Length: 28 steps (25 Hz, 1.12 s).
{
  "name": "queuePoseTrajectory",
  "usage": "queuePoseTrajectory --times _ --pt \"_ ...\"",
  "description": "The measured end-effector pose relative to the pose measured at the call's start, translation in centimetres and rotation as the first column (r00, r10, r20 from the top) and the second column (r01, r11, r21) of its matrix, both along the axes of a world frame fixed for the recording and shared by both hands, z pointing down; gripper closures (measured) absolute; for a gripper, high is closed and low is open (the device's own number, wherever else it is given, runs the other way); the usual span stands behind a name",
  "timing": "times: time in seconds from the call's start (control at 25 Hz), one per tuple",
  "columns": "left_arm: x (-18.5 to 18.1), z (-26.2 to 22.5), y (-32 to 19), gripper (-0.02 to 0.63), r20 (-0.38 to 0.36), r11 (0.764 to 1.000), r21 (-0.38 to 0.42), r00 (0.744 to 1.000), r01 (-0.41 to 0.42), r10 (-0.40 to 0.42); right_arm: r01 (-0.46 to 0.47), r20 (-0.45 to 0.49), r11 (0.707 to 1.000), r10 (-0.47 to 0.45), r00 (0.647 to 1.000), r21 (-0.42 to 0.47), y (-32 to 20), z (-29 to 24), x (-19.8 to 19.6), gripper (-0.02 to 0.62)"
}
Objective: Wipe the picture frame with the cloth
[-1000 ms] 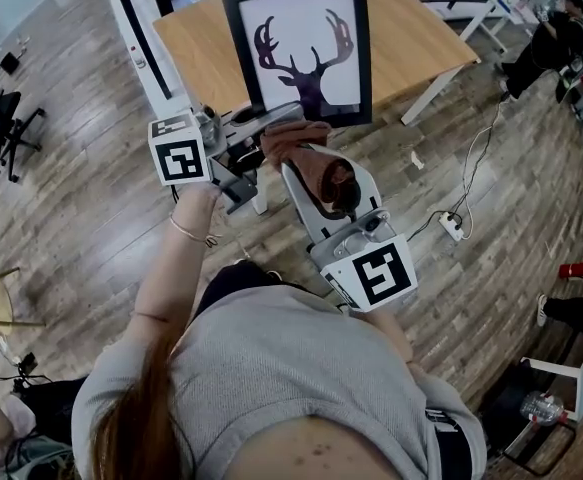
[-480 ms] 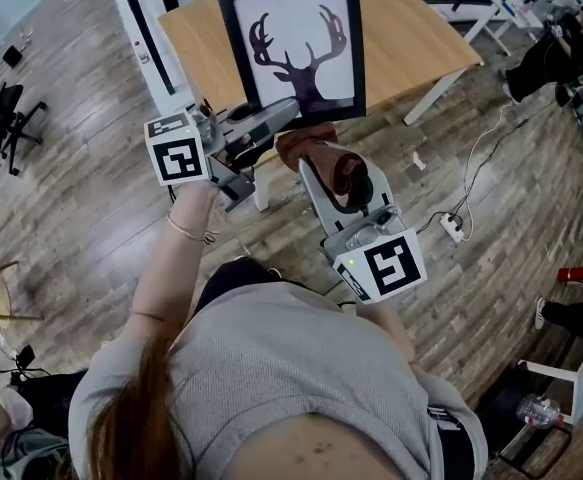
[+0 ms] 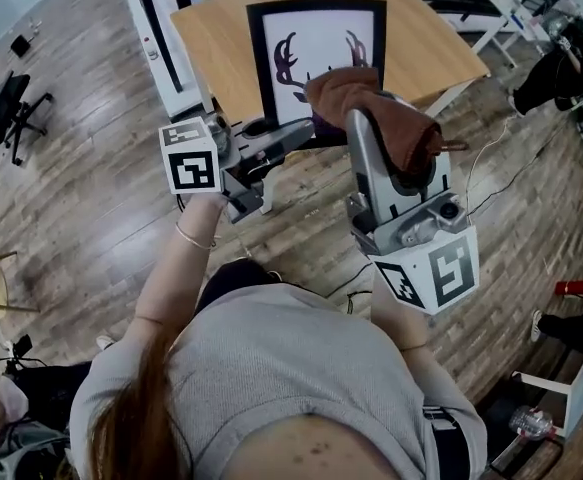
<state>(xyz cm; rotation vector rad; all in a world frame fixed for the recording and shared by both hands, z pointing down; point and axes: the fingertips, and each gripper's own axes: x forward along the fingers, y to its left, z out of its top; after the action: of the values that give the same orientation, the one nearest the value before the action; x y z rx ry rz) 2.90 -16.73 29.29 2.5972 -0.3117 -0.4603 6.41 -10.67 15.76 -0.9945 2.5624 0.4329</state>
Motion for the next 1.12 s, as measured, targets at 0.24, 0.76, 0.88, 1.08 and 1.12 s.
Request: queuePoseTrajectory --times 0.24,0.76,0.88,1.08,1.12 --pt "-0.9 1.4 2.0 0.588 0.003 0.999 -0.018 0.999 -0.04 0.04 -0.076 0.011 0.984 0.075 0.997 0.164 -1.2 -4.6 -2.3 0.499" --pt "-0.7 1.0 2.5 0.588 0.037 0.998 0.035 0.998 -0.06 0.058 -0.089 -0.102 0.996 0.091 0.991 0.023 -6.2 -1.1 -4.8 0.499" --pt "-0.8 0.9 2.4 0.588 0.027 0.999 0.015 0.999 -0.046 0.046 -0.101 -0.12 0.995 0.101 0.988 0.01 -6.0 -0.4 -4.8 0.499" --pt "-0.8 1.1 2.2 0.588 0.033 0.999 0.008 0.998 -0.046 0.046 -0.154 -0.178 0.988 0.155 0.972 0.018 -6.2 1.1 -5.1 0.499" --pt "-0.8 1.2 2.2 0.588 0.035 0.999 0.007 0.998 -0.048 0.047 -0.163 -0.185 0.986 0.163 0.969 0.018 -6.2 1.3 -5.1 0.499"
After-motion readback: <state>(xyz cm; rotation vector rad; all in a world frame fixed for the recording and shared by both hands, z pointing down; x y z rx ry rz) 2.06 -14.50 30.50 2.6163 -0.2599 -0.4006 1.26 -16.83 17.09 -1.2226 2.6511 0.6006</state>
